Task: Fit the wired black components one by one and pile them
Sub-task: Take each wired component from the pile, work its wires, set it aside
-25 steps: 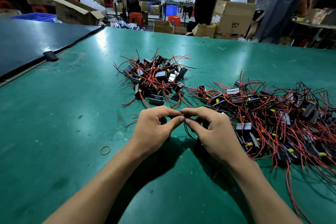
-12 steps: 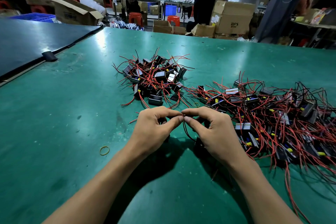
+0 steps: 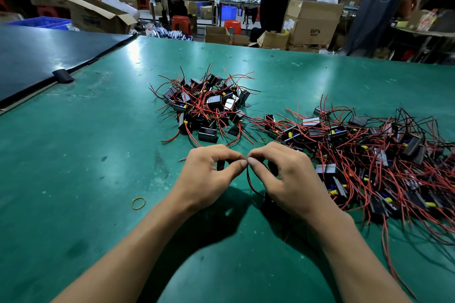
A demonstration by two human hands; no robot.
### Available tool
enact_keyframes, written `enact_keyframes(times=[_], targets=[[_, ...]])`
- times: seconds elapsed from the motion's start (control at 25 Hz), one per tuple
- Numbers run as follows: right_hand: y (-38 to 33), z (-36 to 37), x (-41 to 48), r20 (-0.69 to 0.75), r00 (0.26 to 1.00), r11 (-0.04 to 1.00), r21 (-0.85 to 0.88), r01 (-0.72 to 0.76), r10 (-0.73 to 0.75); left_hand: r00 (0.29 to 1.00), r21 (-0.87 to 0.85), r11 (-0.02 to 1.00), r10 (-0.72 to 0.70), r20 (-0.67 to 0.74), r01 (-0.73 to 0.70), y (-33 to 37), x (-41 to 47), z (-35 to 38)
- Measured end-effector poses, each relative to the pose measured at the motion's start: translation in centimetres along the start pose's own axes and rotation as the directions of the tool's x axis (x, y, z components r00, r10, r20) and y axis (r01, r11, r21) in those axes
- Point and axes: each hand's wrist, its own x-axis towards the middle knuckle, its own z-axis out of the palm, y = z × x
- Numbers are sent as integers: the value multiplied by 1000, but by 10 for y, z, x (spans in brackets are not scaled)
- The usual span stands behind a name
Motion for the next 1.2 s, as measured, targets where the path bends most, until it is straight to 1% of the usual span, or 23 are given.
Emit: enact_keyframes(times=[0.08, 0.16, 0.24, 0.28, 0.32, 0.36, 0.4, 0.44, 0.52, 0.56, 0.6, 0.64, 0.76, 0.84, 0.88, 0.92, 0.96, 1.0, 1.04, 1.08, 1.12, 1.16, 1.2], targets=[[-5, -1, 0, 23, 997, 997, 41, -68, 67, 995, 108, 990, 94, -15, -91, 3, -2, 1], [-9, -2, 2, 80, 967, 957, 145, -251, 242, 981, 257, 948, 196, -2, -189, 6, -3, 0], [-9, -2, 6, 186, 884, 860, 216, -463, 429, 958, 396, 877, 284, 32, -273, 7, -3, 0], [-8, -3, 7, 252, 833, 798, 253, -548, 492, 948, 440, 846, 315, 48, -303, 7, -3, 1], [-7, -4, 8, 308, 787, 732, 297, -613, 534, 941, 462, 827, 333, 54, -319, 7, -3, 1], [-5, -5, 8, 341, 762, 681, 344, -646, 551, 941, 463, 828, 334, 47, -317, 6, -3, 2], [-5, -7, 7, 345, 770, 671, 379, -638, 537, 949, 436, 850, 312, 32, -294, 4, -2, 2], [-4, -8, 6, 299, 819, 723, 387, -572, 489, 964, 376, 891, 267, 15, -253, 1, -2, 1], [-2, -9, 2, 153, 937, 899, 267, -346, 315, 985, 245, 954, 173, 20, -173, -5, 0, -2], [-1, -7, 1, 103, 971, 955, 185, -231, 215, 987, 220, 963, 154, 36, -158, -7, 1, -3], [1, -4, 0, 75, 988, 981, 136, -141, 132, 987, 211, 965, 150, 51, -157, -8, 1, -4], [2, -2, 0, 51, 996, 991, 103, -83, 78, 987, 203, 966, 150, 60, -159, -8, 2, -5], [4, 1, -3, -10, 1000, 999, 40, 0, 1, 986, 178, 971, 148, 72, -159, -10, 3, -7], [4, 0, -3, -13, 1000, 999, 48, -15, 16, 986, 194, 967, 153, 67, -163, -9, 3, -7], [2, 1, -3, 0, 997, 993, 91, -73, 74, 983, 236, 955, 174, 53, -182, -8, 3, -7], [0, 3, -2, 24, 986, 972, 164, -166, 164, 977, 304, 929, 210, 37, -211, -6, 2, -6], [-2, 6, -1, 59, 960, 929, 240, -281, 275, 967, 380, 893, 252, 25, -242, -4, 1, -5], [-4, 8, 1, 104, 918, 856, 333, -395, 383, 956, 439, 857, 292, 15, -268, -2, 0, -4], [-4, 9, 2, 161, 868, 760, 426, -491, 470, 946, 476, 831, 323, 6, -287, 0, -1, -3], [-5, 8, 3, 222, 822, 665, 497, -558, 524, 940, 492, 819, 341, -4, -295, 0, -2, -2], [-5, 6, 3, 261, 802, 617, 527, -584, 537, 940, 489, 823, 341, -18, -290, 0, -2, -2], [-5, 4, 2, 255, 820, 644, 516, -564, 513, 947, 467, 842, 321, -32, -270, -1, -1, -1], [-5, 2, 2, 199, 869, 740, 459, -491, 454, 958, 432, 869, 285, -39, -241, -1, -1, -2]])
